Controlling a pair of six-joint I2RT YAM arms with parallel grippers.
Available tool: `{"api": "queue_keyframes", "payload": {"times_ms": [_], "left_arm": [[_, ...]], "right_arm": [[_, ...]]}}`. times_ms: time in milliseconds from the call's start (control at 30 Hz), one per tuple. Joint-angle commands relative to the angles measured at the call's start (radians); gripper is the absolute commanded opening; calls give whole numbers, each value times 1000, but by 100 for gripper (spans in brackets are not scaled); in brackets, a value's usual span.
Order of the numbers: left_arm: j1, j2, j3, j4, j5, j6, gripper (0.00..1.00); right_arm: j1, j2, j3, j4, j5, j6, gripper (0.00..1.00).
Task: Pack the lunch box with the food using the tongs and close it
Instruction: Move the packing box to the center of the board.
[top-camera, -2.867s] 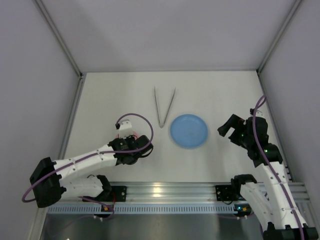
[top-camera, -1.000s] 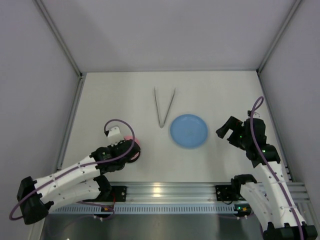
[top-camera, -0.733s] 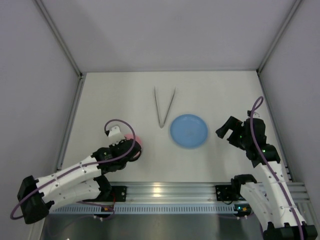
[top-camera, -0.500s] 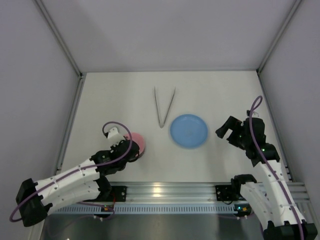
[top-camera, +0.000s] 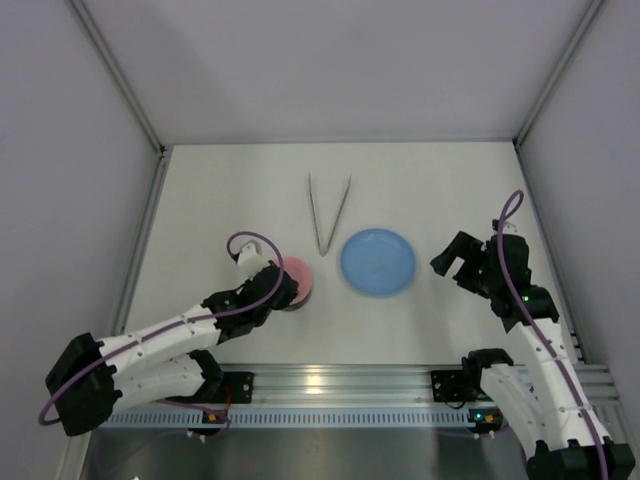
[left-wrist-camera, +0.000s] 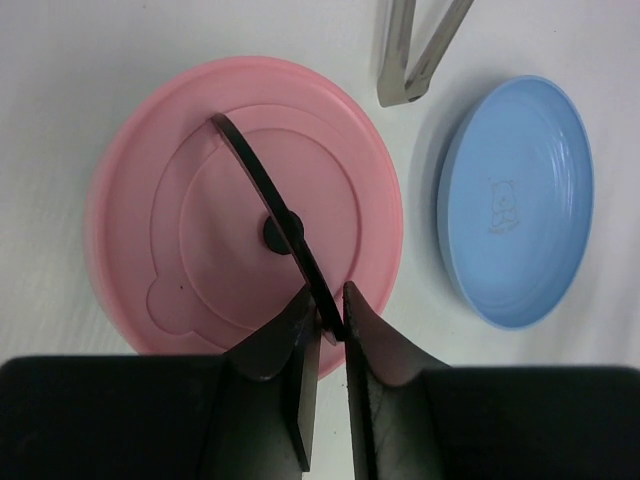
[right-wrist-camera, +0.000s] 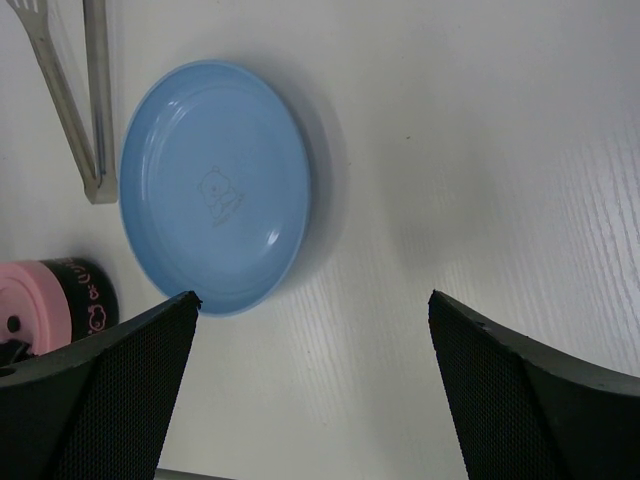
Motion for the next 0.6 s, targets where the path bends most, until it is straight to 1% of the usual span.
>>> {"api": "queue_keyframes", "payload": {"times_ms": [0, 133, 167, 233, 267, 400, 567], "left_arm": [[4, 111, -56, -149, 151, 66, 22], [6, 139, -21, -173, 125, 86, 27], [4, 139, -15, -184, 116, 91, 32], [4, 136, 5, -219, 87, 101, 34], [6, 137, 13, -235, 76, 106, 39], [4, 128, 47, -294, 23, 126, 48], [4, 125, 100, -370, -33, 163, 53]], "right_arm": [[-11, 5, -6, 48, 4, -17, 96], [-11, 3, -6, 47, 1, -18, 96], [-11, 3, -6, 47, 1, -18, 96], [-11, 3, -8, 47, 0, -20, 96], [-11, 0, -9, 47, -2, -20, 96], [-11, 2, -14, 53, -5, -18, 96], [-11, 3, -15, 57, -10, -17, 96]]}}
